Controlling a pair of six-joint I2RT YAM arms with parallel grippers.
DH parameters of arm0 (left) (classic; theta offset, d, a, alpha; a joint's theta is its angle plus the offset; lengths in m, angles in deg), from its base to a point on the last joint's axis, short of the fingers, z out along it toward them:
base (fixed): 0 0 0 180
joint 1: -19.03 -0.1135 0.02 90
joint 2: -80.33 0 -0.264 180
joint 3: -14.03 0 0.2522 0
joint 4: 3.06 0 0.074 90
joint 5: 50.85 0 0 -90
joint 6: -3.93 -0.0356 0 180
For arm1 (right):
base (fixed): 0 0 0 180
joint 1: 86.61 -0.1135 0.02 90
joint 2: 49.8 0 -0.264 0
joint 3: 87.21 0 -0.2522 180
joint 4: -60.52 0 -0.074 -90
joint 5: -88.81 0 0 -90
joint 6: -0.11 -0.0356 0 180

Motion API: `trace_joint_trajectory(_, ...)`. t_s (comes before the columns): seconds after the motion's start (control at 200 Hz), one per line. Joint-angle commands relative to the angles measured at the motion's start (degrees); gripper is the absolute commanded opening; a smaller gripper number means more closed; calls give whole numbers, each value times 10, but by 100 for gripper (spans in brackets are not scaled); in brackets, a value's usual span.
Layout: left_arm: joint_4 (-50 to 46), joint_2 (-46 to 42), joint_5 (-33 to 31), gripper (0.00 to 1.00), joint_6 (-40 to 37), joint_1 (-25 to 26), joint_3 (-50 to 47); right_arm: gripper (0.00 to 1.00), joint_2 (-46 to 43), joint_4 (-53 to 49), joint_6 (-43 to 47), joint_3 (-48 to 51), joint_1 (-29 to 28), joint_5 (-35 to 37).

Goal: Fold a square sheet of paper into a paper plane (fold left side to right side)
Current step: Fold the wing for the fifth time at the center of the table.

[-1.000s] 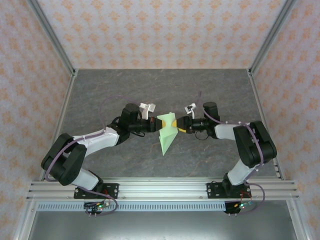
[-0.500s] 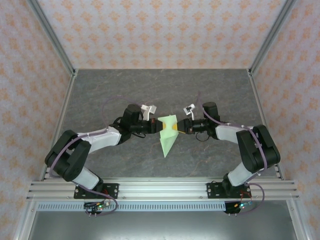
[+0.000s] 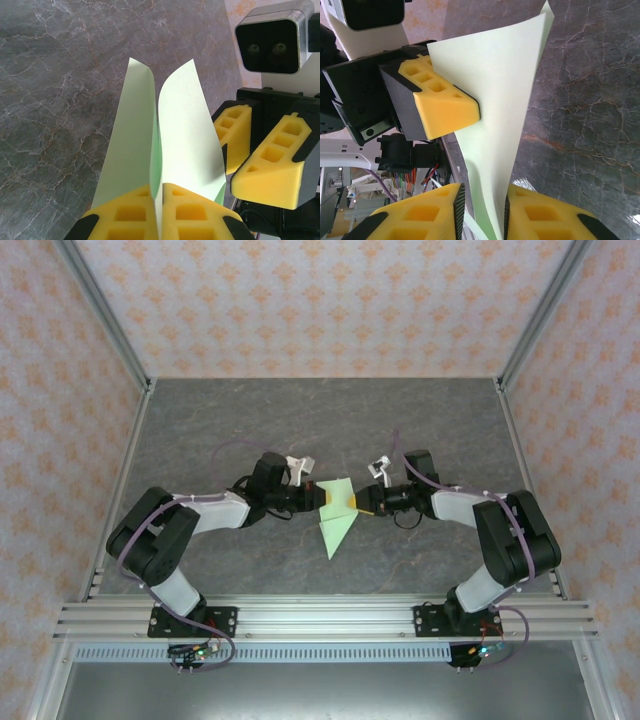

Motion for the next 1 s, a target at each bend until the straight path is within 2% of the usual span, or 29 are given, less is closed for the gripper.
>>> trace_joint_trajectory(0.0, 32, 11, 7, 0, 2, -4, 14, 24, 4, -2, 4, -11, -3, -1)
trace_joint_trajectory(0.045, 36, 14, 9, 0, 4, -4, 15, 20, 4, -6, 0, -12, -4, 4)
trace_joint_trajectory(0.1, 33, 17, 9, 0, 3, -4, 17, 9, 6, -21, 0, -17, -4, 15)
trace_joint_trajectory(0.18, 5, 17, 2, 12, -9, -4, 26, 1, 10, -58, -3, -28, -4, 41)
trace_joint_trajectory(0.34, -95, -11, -39, 45, -57, -5, 46, 0, 16, -94, -41, -36, -8, 88)
trace_joint_trajectory(0.505, -227, -81, -152, 63, -123, -5, 54, 0, 23, -144, -61, -48, -17, 129)
trace_joint_trajectory(0.621, -291, -137, -217, 67, -152, -3, 44, 0, 24, -164, -85, -57, -22, 153)
trace_joint_trajectory(0.701, -325, -182, -250, 66, -169, 18, 31, 0, 22, -166, -107, -60, -27, 164)
trace_joint_trajectory(0.831, -374, -240, -332, 65, -190, 121, 18, 0, 20, -166, -137, -65, -36, 183)
trace_joint_trajectory(0.996, -399, -239, -405, 63, -161, 222, 13, 0, 22, -170, -170, -68, -40, 195)
